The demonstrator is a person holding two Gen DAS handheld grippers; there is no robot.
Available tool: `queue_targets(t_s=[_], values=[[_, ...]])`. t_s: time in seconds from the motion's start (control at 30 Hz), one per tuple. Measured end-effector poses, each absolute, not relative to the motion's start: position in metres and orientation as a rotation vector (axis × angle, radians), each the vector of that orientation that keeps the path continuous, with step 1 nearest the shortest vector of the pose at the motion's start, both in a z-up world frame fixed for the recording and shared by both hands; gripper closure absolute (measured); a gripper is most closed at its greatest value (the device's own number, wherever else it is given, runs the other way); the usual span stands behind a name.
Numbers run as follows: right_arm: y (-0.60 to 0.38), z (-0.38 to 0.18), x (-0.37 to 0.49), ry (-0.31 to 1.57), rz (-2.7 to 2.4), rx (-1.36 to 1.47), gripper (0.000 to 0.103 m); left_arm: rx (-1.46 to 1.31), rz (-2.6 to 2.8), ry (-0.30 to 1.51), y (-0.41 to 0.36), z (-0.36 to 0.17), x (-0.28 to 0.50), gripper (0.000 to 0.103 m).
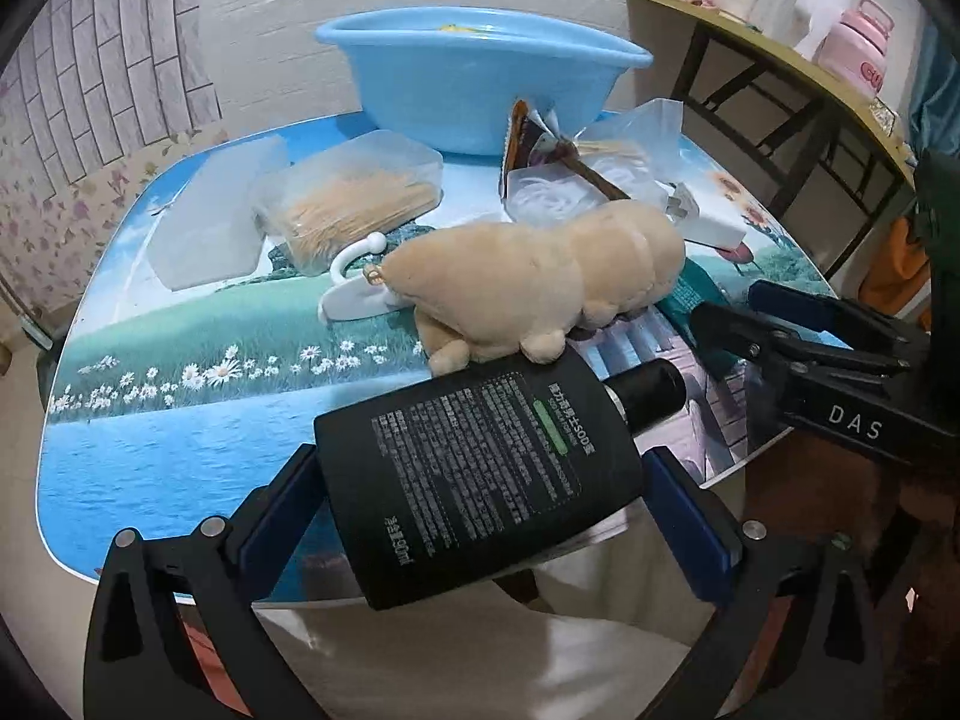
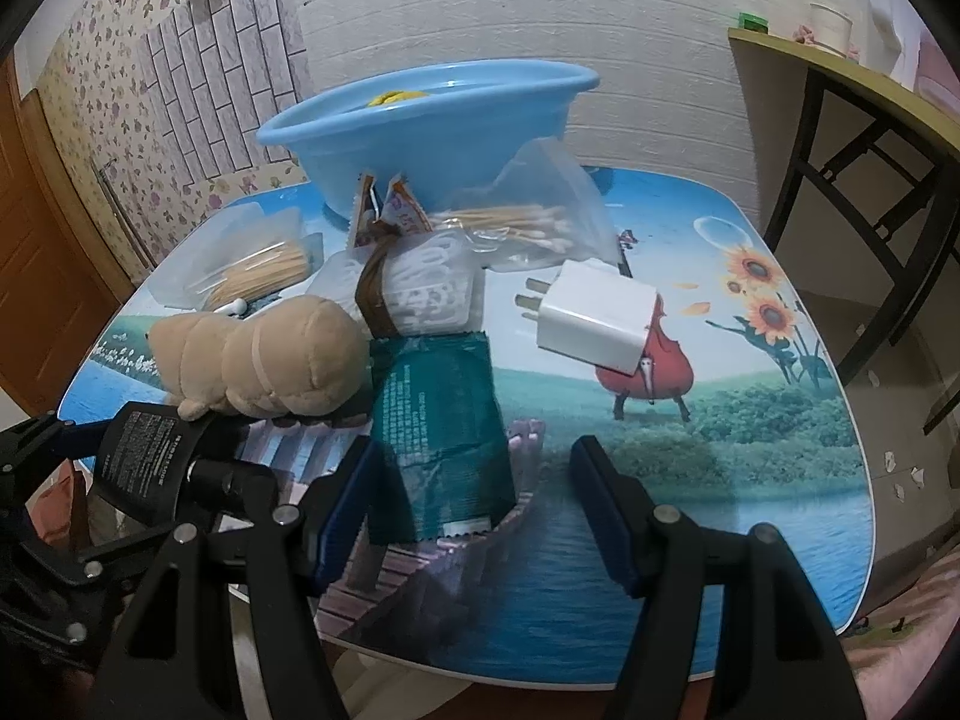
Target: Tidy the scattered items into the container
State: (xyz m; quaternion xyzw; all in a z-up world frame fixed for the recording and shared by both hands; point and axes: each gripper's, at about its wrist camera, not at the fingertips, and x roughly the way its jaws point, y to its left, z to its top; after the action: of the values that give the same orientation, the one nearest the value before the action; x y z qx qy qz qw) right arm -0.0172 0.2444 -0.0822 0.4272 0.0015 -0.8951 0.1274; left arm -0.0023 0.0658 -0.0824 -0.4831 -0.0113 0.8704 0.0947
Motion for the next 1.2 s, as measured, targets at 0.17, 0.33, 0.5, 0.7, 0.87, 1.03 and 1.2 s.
queue_targets(t_s=[0.17,0.33,0.5,0.7,0.87,1.03,1.2], values=[[0.242,-0.082,-0.016,-0.002,-2.574,1.232,0.037,-1.401,2.584,-0.036,0.062,-0.082,-0.001,0.001],[0.232,-0.083,-0.014,0.062,-2.56,1.213,0.037,-1.382,2.583,-0.055,0.052,-0.082,-0.001,0.003],[0.226,-0.083,-0.014,0.109,-2.565,1.199,0.039,-1.392,2.633,-0.095,0.029,-0.082,0.0,0.003],[0.222,-0.083,-0.013,0.179,-2.565,1.185,0.058,-1.4,2.69,-0.149,-0.001,-0.083,0.0,0.003],[0.223,-0.083,-0.013,0.183,-2.553,1.184,0.06,-1.369,2.668,-0.127,-0.001,-0.082,-0.002,0.003],[0.223,-0.083,-0.013,0.176,-2.552,1.183,0.06,-1.308,2.667,0.144,0.013,-0.078,-0.006,0.003],[0.223,-0.084,-0.012,0.167,-2.549,1.181,0.057,-1.316,2.611,0.123,0.013,-0.082,-0.014,0.003]])
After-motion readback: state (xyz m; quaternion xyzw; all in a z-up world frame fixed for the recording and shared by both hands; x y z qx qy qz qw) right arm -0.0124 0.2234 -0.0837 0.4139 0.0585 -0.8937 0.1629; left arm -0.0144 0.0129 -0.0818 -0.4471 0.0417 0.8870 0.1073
